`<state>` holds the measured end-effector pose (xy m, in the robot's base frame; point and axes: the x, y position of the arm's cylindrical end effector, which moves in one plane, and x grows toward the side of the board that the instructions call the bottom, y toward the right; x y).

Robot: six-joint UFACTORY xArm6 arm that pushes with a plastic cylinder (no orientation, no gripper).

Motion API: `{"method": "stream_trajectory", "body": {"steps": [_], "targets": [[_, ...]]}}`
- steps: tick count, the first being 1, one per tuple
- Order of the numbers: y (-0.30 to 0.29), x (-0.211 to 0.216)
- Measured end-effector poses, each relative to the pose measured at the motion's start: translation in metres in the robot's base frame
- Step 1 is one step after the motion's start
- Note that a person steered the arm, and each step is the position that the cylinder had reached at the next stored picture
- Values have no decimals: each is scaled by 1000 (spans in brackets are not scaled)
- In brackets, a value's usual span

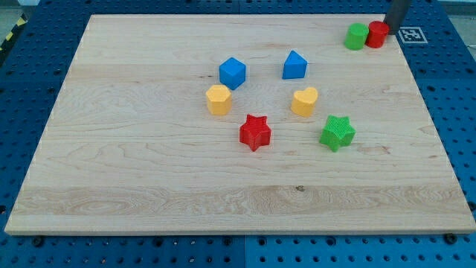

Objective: Move the red circle to the center right

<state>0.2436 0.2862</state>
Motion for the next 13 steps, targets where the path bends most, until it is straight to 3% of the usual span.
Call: {"method": "stream_trajectory", "body": {"steps": [1,2,8,9,13], "targets": [[-8,-25],[-18,-13],[-45,138],[-52,114],[-142,114]]}}
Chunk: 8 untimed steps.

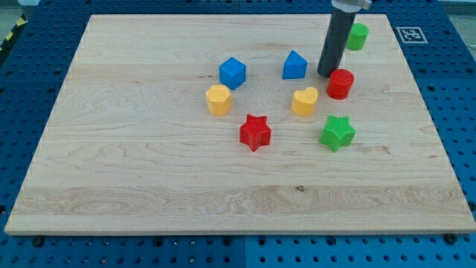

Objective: Move the red circle to the center right

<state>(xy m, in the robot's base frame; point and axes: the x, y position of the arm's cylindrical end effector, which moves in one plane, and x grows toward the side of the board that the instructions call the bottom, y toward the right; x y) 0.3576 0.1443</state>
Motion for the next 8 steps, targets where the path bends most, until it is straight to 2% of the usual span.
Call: {"method": "stream_trajectory", "body": {"steps": [2,3,4,8], "targets": [[7,26],[30,37],[34,25],[53,33]]}}
